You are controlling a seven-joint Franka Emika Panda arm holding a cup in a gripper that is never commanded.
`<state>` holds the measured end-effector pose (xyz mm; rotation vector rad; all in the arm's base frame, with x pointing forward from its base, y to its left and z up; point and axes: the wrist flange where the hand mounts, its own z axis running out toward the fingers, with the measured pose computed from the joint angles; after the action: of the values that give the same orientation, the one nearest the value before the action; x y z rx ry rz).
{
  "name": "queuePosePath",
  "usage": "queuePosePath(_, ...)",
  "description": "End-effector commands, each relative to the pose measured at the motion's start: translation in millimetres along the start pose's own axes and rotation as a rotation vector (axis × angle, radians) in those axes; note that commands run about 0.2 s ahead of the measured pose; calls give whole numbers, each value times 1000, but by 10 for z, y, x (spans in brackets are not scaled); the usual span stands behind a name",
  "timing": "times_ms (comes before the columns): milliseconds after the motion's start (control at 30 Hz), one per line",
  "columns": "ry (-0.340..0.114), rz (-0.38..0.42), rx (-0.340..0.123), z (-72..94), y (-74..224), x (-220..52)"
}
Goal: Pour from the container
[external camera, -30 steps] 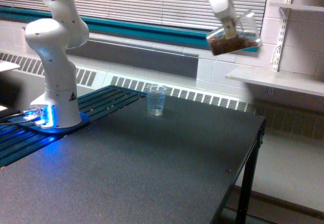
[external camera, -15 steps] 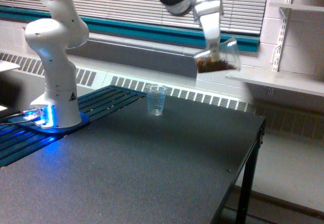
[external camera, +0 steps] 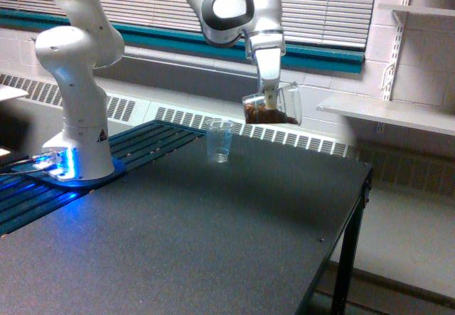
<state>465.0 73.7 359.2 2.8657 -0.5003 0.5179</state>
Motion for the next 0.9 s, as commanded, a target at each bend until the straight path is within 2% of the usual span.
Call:
queuePosePath(33,59,30,20,-176,-263,-257)
queuePosePath(567,124,-80,3,-318,-742,-1161)
queuePosePath(900,147,-124,-44,-338,-825,-1697)
